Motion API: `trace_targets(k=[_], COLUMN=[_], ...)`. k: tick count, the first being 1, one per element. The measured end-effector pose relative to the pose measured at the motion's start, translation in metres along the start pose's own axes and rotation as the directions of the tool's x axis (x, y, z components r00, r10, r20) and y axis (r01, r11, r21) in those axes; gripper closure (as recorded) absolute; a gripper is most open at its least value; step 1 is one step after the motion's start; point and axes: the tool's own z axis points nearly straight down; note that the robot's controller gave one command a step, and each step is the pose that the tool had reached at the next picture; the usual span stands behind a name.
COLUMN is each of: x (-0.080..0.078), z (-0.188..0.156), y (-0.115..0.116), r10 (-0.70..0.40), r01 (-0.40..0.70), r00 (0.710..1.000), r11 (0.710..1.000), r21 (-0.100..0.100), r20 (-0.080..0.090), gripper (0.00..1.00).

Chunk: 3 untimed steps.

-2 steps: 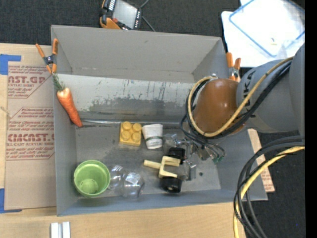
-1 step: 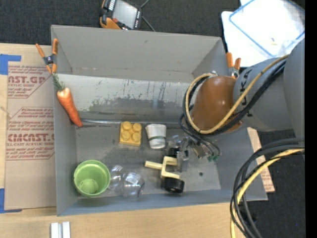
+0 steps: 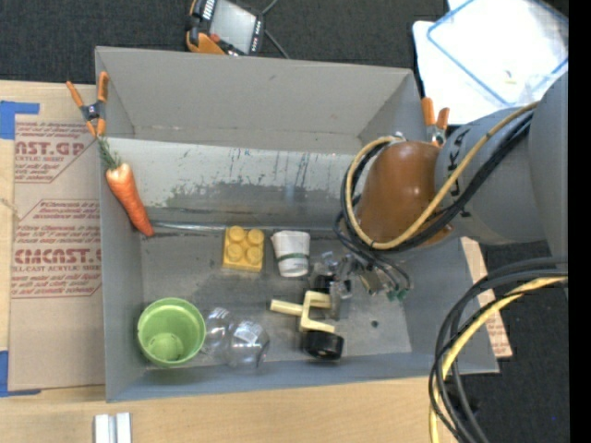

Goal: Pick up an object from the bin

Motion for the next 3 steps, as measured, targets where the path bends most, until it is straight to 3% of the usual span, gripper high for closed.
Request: trace_targets(k=[1,3], x=[0.002,0.0], z=[-0.012,-0.048], y=[0.001,0.001], r10=[0.0,0.0], r01=[0.0,0.0], r00=[1.0,1.0], r11=[1.0,1.0], r21=[-0.002,0.001], r20=[-0.007,-0.002], gripper=[1.0,1.0])
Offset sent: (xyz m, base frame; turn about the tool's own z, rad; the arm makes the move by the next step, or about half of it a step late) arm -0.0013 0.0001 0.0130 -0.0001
